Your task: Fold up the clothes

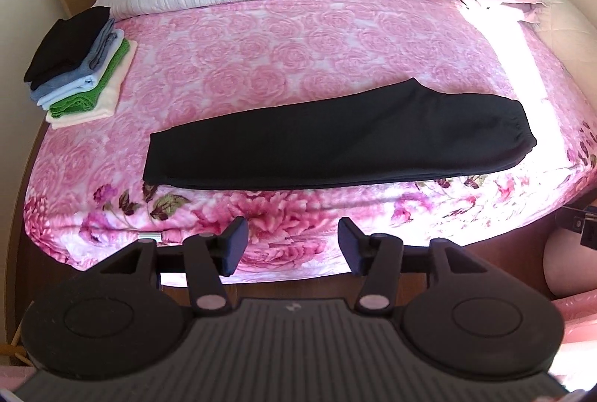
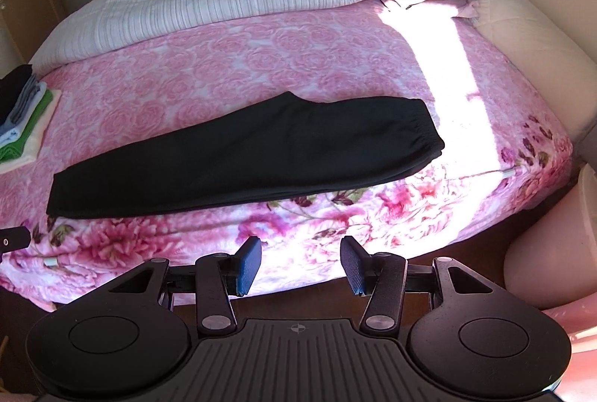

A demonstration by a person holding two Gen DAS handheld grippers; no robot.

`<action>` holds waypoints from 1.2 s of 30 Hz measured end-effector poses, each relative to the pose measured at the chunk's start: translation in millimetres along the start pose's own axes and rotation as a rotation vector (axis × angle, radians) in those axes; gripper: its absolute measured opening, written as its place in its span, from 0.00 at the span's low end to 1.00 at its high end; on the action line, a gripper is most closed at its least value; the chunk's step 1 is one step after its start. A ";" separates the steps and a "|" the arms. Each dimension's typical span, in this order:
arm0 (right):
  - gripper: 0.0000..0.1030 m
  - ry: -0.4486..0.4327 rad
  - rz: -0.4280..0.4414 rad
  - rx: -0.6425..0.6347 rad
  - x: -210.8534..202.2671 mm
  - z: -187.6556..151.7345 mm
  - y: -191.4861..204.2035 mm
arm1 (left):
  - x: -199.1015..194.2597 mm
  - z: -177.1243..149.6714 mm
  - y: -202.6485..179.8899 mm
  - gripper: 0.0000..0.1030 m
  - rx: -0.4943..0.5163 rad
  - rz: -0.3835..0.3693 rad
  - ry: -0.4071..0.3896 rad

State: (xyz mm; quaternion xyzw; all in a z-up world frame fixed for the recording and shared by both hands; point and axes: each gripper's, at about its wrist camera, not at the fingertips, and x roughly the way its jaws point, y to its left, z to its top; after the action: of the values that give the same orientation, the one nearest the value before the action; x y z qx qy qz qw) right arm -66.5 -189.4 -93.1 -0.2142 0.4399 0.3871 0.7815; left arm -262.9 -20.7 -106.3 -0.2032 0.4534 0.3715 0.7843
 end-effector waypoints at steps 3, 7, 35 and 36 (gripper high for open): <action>0.49 0.000 0.008 -0.004 -2.9 -1.7 -3.3 | -4.4 -3.0 -3.4 0.49 0.003 0.010 -0.005; 0.49 -0.004 0.019 -0.008 -5.5 -1.4 -5.8 | -6.5 -3.5 -5.5 0.49 0.007 0.019 -0.008; 0.49 -0.015 0.034 -0.008 6.8 19.3 -11.4 | 15.3 8.6 -5.0 0.50 -0.028 0.028 0.021; 0.49 -0.010 0.036 -0.009 8.8 20.3 -11.0 | 17.6 9.3 -4.1 0.50 -0.032 0.029 0.027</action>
State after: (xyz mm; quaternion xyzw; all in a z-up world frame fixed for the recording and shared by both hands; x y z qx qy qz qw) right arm -44.4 -178.7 -90.1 -0.2079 0.4380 0.4040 0.7757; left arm -249.0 -10.3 -116.8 -0.2143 0.4610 0.3872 0.7692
